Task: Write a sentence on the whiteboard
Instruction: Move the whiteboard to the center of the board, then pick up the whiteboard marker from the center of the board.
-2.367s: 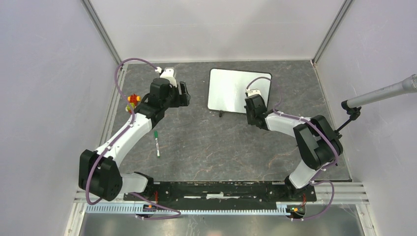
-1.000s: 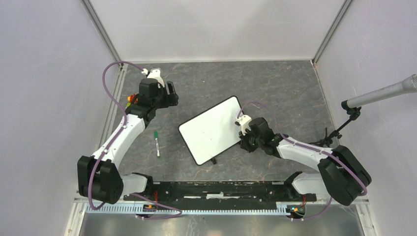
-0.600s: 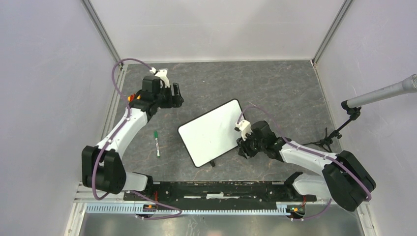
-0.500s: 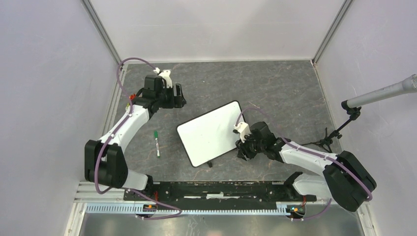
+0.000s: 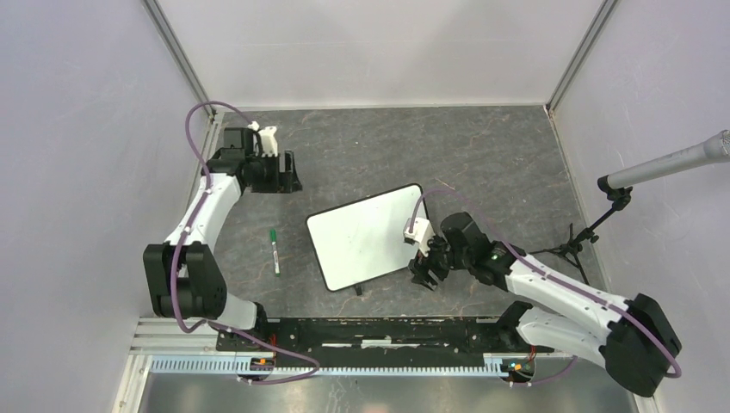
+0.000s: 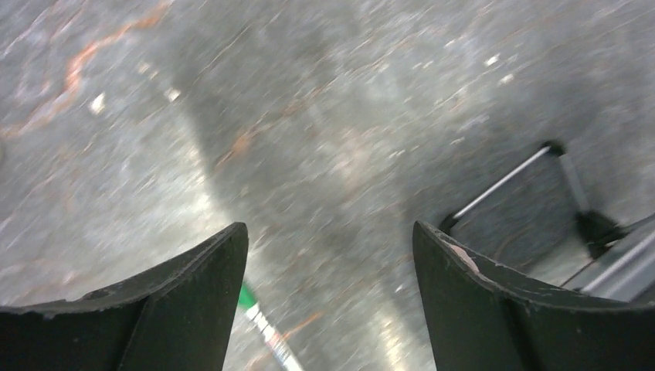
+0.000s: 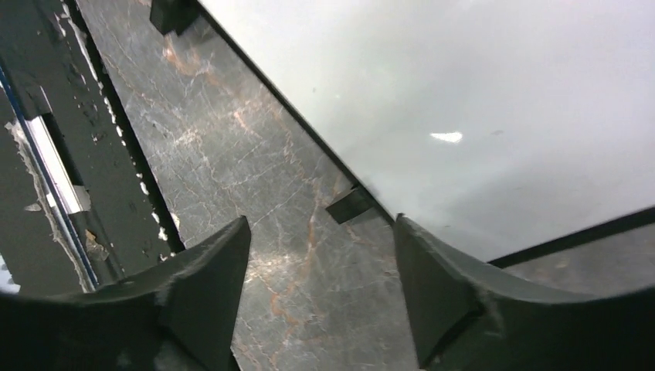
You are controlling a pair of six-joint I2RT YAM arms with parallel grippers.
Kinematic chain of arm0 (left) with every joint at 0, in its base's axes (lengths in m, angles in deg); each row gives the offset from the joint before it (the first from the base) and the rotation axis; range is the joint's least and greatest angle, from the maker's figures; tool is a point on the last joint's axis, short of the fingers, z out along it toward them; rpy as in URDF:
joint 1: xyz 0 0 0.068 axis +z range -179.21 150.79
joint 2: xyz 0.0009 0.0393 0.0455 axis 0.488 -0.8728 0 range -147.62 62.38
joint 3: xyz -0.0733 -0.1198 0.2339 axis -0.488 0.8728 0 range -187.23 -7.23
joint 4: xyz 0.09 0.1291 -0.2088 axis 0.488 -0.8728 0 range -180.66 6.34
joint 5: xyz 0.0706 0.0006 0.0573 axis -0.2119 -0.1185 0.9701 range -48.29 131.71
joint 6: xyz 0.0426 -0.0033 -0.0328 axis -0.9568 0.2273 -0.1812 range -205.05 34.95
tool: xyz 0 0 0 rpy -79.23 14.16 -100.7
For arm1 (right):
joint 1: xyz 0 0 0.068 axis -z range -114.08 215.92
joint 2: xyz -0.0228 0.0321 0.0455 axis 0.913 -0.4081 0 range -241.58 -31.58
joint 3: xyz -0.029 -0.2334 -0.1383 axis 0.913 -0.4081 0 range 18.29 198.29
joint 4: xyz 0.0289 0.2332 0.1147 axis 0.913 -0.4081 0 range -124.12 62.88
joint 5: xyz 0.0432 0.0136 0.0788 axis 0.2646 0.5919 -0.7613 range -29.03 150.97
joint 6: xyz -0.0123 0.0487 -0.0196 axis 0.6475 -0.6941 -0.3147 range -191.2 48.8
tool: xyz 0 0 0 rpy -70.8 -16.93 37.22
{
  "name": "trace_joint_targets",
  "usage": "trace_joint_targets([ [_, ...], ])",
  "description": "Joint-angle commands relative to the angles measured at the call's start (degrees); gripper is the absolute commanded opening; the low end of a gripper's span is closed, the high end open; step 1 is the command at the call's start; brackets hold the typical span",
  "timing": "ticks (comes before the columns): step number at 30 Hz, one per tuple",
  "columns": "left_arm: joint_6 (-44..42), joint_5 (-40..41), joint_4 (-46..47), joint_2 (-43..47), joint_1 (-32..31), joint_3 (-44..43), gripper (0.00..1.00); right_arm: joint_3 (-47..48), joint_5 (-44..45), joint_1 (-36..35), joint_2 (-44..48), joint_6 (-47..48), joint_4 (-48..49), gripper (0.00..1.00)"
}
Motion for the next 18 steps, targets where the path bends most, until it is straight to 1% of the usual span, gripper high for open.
trace_joint_targets([
  [1, -11.70, 5.65, -10.51, 3.92, 4.59, 1.25, 0.82, 5.92, 2.79, 0.53, 3.93, 3.80, -2.76, 0.79],
  [3, -12.66, 9.34, -11.67, 5.50, 5.26, 4.06, 0.81, 8.20, 4.18, 1.11, 5.01, 3.76, -3.37, 0.88],
  [4, -12.51, 10.73, -12.17, 6.07, 5.19, 5.04, 0.80, 9.59, 4.53, 1.43, 5.51, 3.18, -3.61, 0.95],
  [5, -11.73, 12.01, -12.57, 6.58, 5.27, 6.03, 0.79, 10.66, 4.59, 1.84, 5.86, 2.66, -3.85, 0.98],
  [9, -5.69, 16.03, -10.89, 6.66, 5.19, 9.72, 0.72, 14.71, 1.48, 4.17, 6.13, 1.29, -5.34, 0.98],
  [10, -5.33, 16.62, -11.05, 5.84, 5.08, 9.52, 0.69, 15.38, 0.97, 4.64, 5.94, 1.53, -5.76, 0.98],
  [13, -4.03, 18.62, -11.72, 3.66, 4.41, 8.78, 0.64, 17.02, 0.46, 5.35, 5.99, 2.46, -6.52, 0.98],
  [16, -2.64, 22.26, -11.92, 1.41, 2.63, 8.29, 0.63, 17.87, 0.39, 5.61, 6.13, 3.15, -6.76, 0.98],
  [17, -2.34, 24.43, -12.43, 0.06, 0.84, 7.73, 0.62, 18.08, 0.68, 5.69, 6.12, 3.27, -6.78, 0.98],
  [18, -2.35, 24.75, -13.28, -1.63, 0.17, 7.12, 0.61, 18.28, 1.27, 5.71, 6.10, 3.40, -6.78, 0.98],
])
